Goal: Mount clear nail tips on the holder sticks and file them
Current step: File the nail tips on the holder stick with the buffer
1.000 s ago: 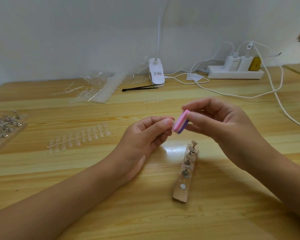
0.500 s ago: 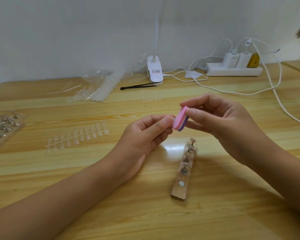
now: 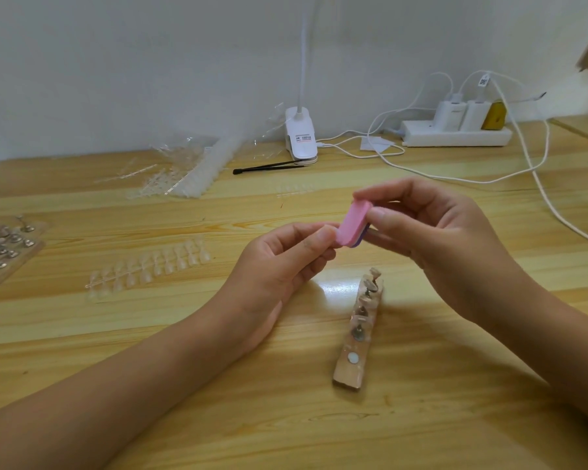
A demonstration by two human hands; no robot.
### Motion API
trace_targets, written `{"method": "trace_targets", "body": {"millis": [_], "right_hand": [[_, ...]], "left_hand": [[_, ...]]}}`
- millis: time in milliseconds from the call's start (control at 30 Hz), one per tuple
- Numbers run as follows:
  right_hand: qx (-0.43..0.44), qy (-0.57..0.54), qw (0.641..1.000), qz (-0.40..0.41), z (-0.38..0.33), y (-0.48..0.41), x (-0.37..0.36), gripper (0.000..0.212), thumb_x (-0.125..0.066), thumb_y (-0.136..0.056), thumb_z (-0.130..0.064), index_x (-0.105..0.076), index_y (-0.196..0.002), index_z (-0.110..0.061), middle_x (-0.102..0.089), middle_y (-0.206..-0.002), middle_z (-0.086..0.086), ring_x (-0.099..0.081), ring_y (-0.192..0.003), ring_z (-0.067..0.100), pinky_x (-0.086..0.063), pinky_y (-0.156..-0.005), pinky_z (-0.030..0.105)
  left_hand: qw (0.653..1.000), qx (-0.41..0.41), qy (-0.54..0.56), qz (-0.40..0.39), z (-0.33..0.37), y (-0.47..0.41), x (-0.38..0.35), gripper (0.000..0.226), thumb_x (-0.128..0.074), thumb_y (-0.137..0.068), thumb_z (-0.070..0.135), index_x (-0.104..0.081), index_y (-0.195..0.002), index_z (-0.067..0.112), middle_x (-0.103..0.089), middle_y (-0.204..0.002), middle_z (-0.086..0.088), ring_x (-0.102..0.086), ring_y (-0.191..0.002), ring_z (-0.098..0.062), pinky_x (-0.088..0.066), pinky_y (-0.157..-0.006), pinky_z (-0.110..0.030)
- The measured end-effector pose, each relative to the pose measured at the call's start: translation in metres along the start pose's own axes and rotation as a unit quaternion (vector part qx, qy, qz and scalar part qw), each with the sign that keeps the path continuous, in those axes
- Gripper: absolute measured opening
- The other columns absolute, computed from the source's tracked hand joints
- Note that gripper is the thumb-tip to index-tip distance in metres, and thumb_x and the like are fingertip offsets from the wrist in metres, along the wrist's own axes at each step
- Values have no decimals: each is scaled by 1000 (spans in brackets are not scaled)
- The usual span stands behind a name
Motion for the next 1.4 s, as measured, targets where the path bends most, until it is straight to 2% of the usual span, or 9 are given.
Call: {"method": "trace_targets", "body": {"millis": [100, 400, 533, 667, 767, 933, 1167, 1300, 1400], "right_hand": [[-19, 14, 999, -44, 1, 1, -4, 26, -67, -77, -18, -70, -101, -11, -76, -93, 6, -73, -93, 20, -57, -81, 25], [-25, 7, 999, -30, 2, 1, -2, 28, -69, -76, -21, -70, -102, -11, -76, -94, 5, -73, -94, 20, -57, -81, 25], [-50, 15, 995, -82, 3, 3, -9, 24, -71, -76, -19, -68, -98, -8, -76, -94, 8, -74, -91, 21, -57, -77, 23], [-20, -27, 999, 0, 0, 1, -2, 28, -71, -73, -19, -65, -97, -5, -74, -85, 2, -73, -86, 17, -57, -77, 23], [-45, -4, 998, -48, 2, 3, -8, 24, -72, -74, -16, -65, -95, -5, -76, -88, 6, -74, -87, 18, -57, -76, 21], [-16, -12, 1000, 15, -1, 0, -2, 28, -71, -73, -20, -65, -96, -6, -73, -85, 1, -73, -86, 17, -57, -78, 23], [-18, -9, 999, 25, 1, -1, 0, 32, -69, -74, -19, -66, -105, -11, -69, -92, 5, -71, -88, 15, -56, -80, 22], [-33, 35, 998, -32, 7, 2, -10, 22, -72, -76, -21, -69, -96, -12, -75, -95, 9, -72, -93, 21, -57, -86, 28], [-28, 14, 999, -5, 8, 0, -7, 25, -72, -75, -21, -69, -97, -10, -75, -93, 9, -73, -92, 21, -57, -84, 27]], "left_hand": [[1000, -4, 5, -7, 0, 0, -1, 36, -70, -73, 28, -72, -102, 7, -73, -90, -3, -68, -83, -7, -52, -77, -15], [1000, -1, 9, -9, 1, 0, -1, 35, -68, -75, 27, -72, -104, 6, -73, -92, -2, -67, -83, -6, -51, -77, -14], [1000, 0, 7, -9, 1, 0, 0, 33, -70, -75, 28, -72, -101, 8, -74, -90, -2, -68, -83, -9, -53, -75, -16], [1000, 4, 15, 5, 1, -1, 1, 33, -71, -72, 30, -74, -99, 10, -72, -88, 2, -65, -80, -4, -52, -75, -14], [1000, 2, 8, 3, 0, -1, 1, 36, -71, -72, 30, -73, -101, 9, -73, -91, -2, -67, -84, -7, -52, -76, -14], [1000, 4, 10, 9, 1, -1, 2, 34, -72, -71, 29, -74, -100, 10, -72, -88, 1, -64, -80, -4, -52, -76, -14], [1000, 14, 9, 19, 0, -1, 2, 40, -72, -71, 27, -72, -106, 7, -71, -89, 0, -64, -79, -4, -53, -77, -14], [1000, 8, 4, 10, 0, -1, 2, 30, -69, -75, 26, -72, -100, 10, -73, -87, 2, -67, -80, -4, -52, -73, -14], [1000, 13, 5, 12, 0, -2, 2, 32, -69, -76, 24, -72, -104, 8, -72, -88, 3, -66, -80, -2, -52, -74, -14]]}}
Point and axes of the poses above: each hand's wrist, its own y-axis away from the middle knuckle, its own x-axis out of the back of the hand, z = x × y, the point moved 4 cm from there along -y, towards the middle knuckle
